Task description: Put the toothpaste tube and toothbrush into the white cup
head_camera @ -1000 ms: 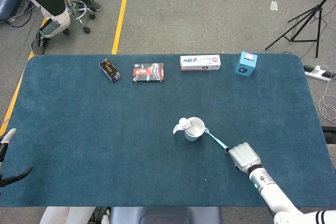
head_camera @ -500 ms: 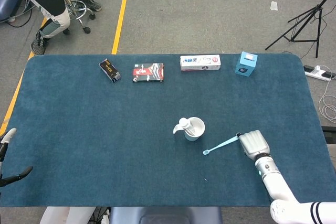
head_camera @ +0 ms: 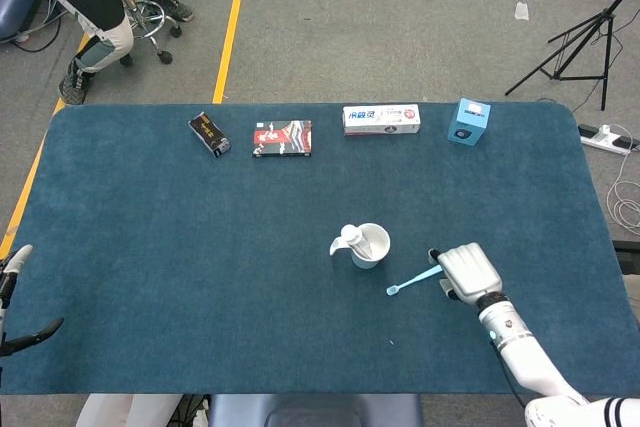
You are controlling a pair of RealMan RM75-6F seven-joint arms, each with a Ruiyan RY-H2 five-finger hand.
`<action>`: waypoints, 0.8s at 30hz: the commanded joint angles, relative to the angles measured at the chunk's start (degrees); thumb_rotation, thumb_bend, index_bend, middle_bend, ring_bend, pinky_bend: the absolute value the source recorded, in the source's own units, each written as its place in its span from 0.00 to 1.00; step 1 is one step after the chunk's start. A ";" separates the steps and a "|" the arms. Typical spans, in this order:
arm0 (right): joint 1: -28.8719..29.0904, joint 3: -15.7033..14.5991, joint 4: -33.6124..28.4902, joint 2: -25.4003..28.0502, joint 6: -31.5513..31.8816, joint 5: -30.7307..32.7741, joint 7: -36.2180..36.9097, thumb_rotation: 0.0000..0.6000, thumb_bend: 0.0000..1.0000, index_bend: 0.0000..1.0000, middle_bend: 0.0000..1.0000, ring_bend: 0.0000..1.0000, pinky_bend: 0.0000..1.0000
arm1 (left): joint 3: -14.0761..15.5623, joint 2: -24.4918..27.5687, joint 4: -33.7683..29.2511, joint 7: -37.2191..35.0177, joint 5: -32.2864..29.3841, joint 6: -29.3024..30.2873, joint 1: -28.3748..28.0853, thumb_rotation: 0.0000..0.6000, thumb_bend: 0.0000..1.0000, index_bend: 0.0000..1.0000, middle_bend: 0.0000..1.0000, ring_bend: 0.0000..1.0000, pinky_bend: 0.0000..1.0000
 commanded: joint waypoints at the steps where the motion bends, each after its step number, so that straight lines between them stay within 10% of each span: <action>1: -1.23 0.83 4.50 -2.91 -0.06 -3.35 2.52 1.00 0.23 0.43 1.00 1.00 1.00 | -0.05 0.06 0.00 -0.16 -0.11 -0.02 0.00 1.00 0.04 0.03 0.15 0.16 0.26; 24: -2.50 3.37 13.63 -10.15 -4.03 -5.62 2.53 1.00 0.16 0.50 1.00 1.00 1.00 | 0.02 0.30 -0.17 -0.54 0.10 0.16 0.11 1.00 0.04 0.03 0.15 0.16 0.26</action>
